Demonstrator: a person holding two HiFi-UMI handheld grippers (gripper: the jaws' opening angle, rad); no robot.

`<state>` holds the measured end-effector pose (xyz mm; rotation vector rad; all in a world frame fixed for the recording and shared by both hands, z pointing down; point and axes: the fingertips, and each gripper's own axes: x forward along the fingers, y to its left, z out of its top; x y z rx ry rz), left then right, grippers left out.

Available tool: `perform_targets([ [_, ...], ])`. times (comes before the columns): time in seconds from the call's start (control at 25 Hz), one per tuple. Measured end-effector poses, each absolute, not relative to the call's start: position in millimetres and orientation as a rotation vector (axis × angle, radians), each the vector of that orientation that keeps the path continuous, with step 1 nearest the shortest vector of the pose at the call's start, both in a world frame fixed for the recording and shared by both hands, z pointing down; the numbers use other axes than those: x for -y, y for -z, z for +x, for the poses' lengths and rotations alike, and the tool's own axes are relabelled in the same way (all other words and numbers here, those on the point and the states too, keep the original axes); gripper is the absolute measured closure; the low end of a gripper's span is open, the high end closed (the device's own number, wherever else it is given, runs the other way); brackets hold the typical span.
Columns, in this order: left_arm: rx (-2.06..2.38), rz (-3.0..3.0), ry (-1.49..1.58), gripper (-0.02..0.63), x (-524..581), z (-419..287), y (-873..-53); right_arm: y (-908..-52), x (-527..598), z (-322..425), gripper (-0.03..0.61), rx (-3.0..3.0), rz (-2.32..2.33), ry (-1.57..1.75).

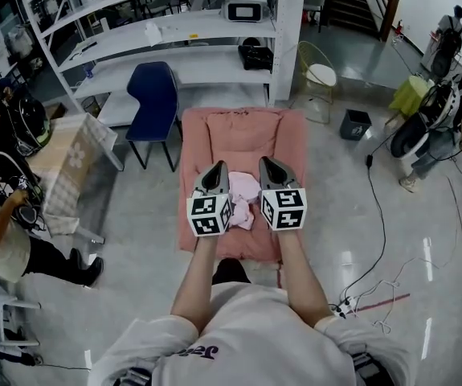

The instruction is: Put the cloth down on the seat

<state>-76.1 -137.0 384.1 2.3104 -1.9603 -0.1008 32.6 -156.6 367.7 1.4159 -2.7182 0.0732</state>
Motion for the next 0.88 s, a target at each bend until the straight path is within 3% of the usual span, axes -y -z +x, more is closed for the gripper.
perform_targets([
  [0.88,1.88,2.338,0.018,0.6,200,-86,-410,-386,217,29,0.563,2.676,1.516,-0.043],
])
